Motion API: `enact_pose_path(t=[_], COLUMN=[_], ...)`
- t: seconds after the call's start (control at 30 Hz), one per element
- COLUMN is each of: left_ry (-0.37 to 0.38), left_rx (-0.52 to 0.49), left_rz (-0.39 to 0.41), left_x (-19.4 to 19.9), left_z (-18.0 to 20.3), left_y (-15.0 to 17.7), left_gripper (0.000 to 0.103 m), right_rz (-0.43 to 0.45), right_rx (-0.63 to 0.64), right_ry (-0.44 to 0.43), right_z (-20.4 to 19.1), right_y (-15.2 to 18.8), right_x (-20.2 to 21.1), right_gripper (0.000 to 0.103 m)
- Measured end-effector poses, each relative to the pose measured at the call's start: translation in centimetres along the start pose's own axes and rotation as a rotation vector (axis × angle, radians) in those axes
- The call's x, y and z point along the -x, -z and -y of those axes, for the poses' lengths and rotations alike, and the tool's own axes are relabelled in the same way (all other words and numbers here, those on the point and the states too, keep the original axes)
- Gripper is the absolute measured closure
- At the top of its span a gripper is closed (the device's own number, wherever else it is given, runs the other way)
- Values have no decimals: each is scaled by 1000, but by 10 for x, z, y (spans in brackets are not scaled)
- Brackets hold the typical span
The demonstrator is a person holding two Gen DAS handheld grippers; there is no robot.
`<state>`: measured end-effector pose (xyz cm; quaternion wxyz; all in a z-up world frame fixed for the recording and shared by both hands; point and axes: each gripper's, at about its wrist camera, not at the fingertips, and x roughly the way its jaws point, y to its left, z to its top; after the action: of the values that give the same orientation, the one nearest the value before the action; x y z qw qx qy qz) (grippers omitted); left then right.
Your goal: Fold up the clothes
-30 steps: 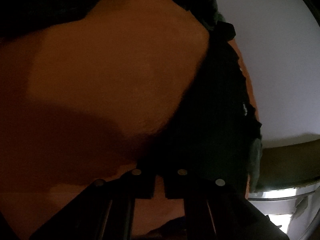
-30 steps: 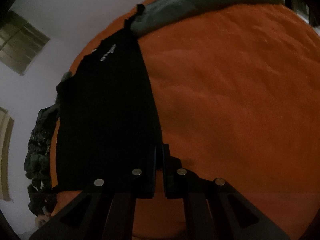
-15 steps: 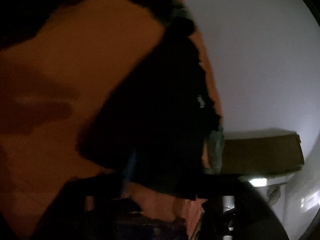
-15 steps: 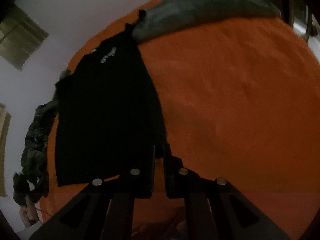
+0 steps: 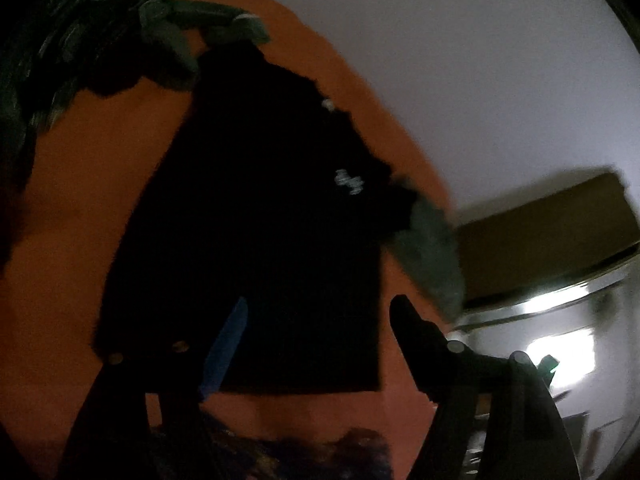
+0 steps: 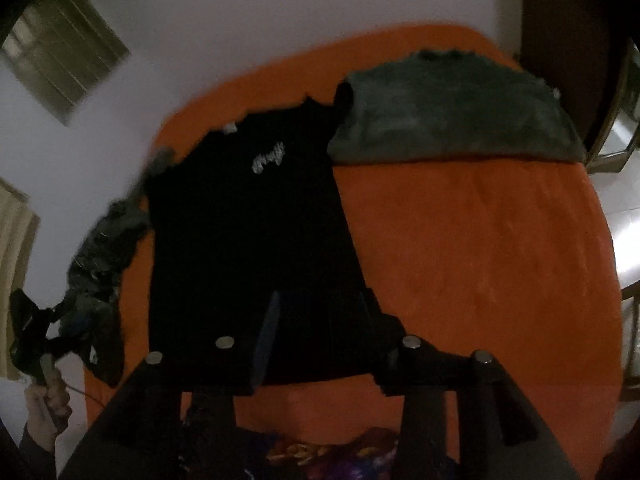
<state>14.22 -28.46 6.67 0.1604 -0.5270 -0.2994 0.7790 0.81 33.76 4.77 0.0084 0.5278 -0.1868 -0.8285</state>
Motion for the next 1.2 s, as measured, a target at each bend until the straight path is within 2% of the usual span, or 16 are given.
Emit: enact_pose_path(t=[0.07,0.13,0.23,0.27,0.37,0.47,0.53,0.63,0.7,0.8,0.87,0.93,0.97,1.0,1.03,1.2], left_ry=[-93,-159,-73,-45,17,7,4,-72,-107,-158,-142,-162,-169,-160,-152,-123], left_rx=[-8,-26,-79,-96,-91,-93,-123,-211,-263,-293,-284,-254,-224,-201,-177,-35], left_rz=[-16,-17,23,37,63,25,38,111,112,75,49,28,22,22,22,35], left_x=[-30,-60,-107,-122,-142,-157,-158,-165,-178,-196,-212,-217,-218,-218,-217,-209], left_z=[10,21,42,49,45,41,40,43,49,50,52,49,46,42,39,13], left_y=[-38,-78,-137,-156,-175,-186,-188,-183,-176,-166,-164,-165,-167,-168,-170,-179], left_gripper=[28,28,28,28,28,28,28,28,28,28,28,28,28,28,28,28], right_rz=[-83,-79,-42,-14,57,83,92,101,92,79,62,45,61,81,100,251], right_rx=[11,32,85,105,124,78,58,43,10,-84,-116,-147,-154,-160,-166,-271], right_ry=[21,67,104,111,111,88,81,76,75,54,30,4,14,26,39,-9], right_z=[-4,-5,-2,0,8,21,25,29,33,43,47,50,51,53,54,77], right_y=[-43,-91,-164,-179,-212,-239,-258,-276,-283,-291,-293,-295,-295,-295,-295,-268], right_x=[-24,-48,-94,-105,-134,-161,-184,-221,-245,-282,-299,-316,-317,-317,-317,-270], right_gripper=[64,64,64,64,64,64,64,64,64,64,64,64,70,98,101,101])
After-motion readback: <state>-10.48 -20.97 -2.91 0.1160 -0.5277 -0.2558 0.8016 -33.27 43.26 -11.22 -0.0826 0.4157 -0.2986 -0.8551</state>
